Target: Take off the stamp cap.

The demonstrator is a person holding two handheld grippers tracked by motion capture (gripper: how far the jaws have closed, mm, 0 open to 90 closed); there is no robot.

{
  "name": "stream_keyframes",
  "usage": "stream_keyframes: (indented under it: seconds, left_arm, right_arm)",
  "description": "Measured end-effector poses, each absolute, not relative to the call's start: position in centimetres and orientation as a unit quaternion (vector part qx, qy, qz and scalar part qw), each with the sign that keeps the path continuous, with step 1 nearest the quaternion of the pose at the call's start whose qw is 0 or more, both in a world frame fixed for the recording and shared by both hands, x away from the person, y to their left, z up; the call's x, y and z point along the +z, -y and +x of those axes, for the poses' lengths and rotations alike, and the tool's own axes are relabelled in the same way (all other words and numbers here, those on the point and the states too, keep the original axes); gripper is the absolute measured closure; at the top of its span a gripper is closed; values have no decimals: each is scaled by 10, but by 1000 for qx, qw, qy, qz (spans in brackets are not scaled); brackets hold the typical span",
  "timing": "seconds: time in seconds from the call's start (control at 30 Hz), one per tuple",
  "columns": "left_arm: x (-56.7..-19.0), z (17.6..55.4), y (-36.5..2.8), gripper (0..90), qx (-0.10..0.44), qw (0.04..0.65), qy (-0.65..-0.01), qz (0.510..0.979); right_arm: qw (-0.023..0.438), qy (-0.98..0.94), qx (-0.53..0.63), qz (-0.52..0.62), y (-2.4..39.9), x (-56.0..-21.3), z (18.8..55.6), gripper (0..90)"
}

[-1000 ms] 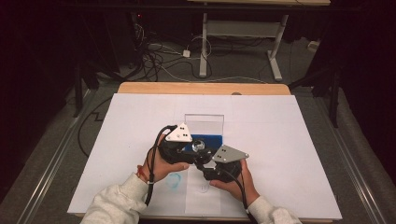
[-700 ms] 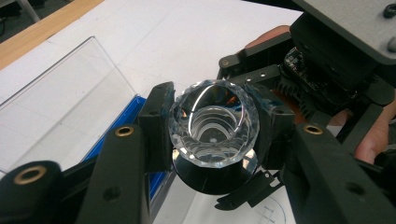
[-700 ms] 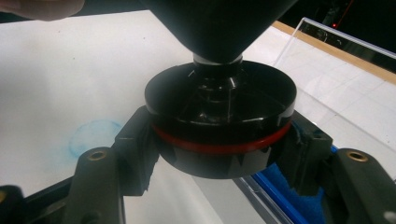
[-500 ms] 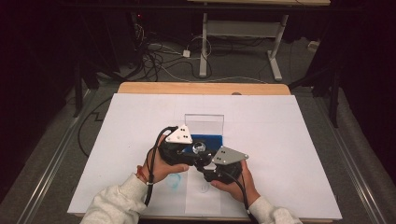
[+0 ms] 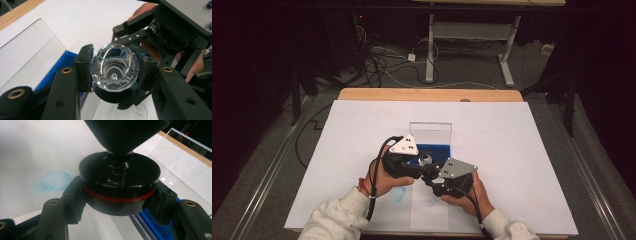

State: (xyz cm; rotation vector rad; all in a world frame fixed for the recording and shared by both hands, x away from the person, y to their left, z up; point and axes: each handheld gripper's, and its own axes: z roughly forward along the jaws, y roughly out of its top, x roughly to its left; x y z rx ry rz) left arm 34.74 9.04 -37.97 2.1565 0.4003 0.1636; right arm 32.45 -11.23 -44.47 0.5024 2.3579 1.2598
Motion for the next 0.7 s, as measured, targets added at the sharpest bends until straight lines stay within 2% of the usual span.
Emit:
stream_keyframes:
  seconds: [0.43, 0.53, 0.6, 0.67, 0.7]
  left_arm:
    - [-381, 348, -89, 545, 56, 451, -156, 877]
    - [-381, 351, -89, 545, 51, 464, -166, 869]
    - [-382, 352, -88, 545, 67, 448, -164, 876]
    - [-380, 353, -93, 545, 66, 460, -171, 869]
    - [-378, 353, -96, 545, 69, 464, -173, 866]
  right_arm:
    - [207, -856, 441, 174, 112, -444, 323, 391]
    - [225, -882, 400, 108, 98, -451, 311, 391]
    - [192, -878, 424, 110, 88, -450, 304, 391]
    - [213, -884, 404, 96, 85, -449, 303, 391]
    - [205, -885, 406, 104, 87, -451, 305, 391]
